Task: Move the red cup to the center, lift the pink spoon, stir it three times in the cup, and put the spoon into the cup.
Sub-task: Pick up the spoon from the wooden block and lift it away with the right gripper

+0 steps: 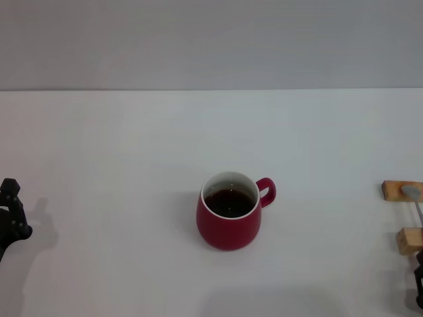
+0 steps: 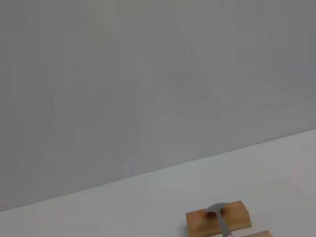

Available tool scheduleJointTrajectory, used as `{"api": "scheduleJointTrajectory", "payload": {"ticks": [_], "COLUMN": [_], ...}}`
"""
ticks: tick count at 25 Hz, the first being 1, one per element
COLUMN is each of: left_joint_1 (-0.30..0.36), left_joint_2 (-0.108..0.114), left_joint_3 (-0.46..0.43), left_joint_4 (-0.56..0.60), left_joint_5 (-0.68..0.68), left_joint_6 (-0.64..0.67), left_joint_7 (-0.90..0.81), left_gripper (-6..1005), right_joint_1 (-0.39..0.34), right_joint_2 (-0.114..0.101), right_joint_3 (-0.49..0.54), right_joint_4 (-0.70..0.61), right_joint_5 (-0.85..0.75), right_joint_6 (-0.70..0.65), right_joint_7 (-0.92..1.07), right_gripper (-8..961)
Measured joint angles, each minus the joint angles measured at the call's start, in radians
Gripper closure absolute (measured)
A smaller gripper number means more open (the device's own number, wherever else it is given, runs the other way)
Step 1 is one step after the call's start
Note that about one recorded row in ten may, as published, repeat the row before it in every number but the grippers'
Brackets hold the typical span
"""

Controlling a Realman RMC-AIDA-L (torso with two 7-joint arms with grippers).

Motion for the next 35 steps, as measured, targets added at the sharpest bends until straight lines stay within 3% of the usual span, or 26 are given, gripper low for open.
{"api": "scheduleJointTrajectory", "payload": {"ticks": [12, 17, 22, 35], "left_joint_1": [-0.001, 0.0, -0.001, 0.0], "left_joint_2": [0.001, 0.001, -0.001, -0.002], "left_joint_3": [-0.008, -0.011, -0.009, -0.004], "left_joint_4": [0.005, 0.006, 0.006, 0.005], "left_joint_5": [0.0, -0.001, -0.002, -0.002], "left_joint_6": [0.0, 0.001, 0.001, 0.004], "left_joint_7": [0.0, 0.0, 0.0, 0.0], "left_gripper": [1001, 1001, 1001, 1001], "right_joint_1": [-0.004, -0.002, 0.0, 0.006], "right_joint_2": [0.001, 0.001, 0.001, 0.001], "right_joint_3": [0.012, 0.011, 0.007, 0.004], "right_joint_4": [-0.002, -0.001, 0.001, 0.003], "right_joint_5": [0.007, 0.008, 0.008, 0.009], "right_joint_6": [0.042, 0.039, 0.036, 0.038], "right_joint_7": [-0.023, -0.025, -0.025, -0.026], "right_gripper": [649, 833, 956, 953]}}
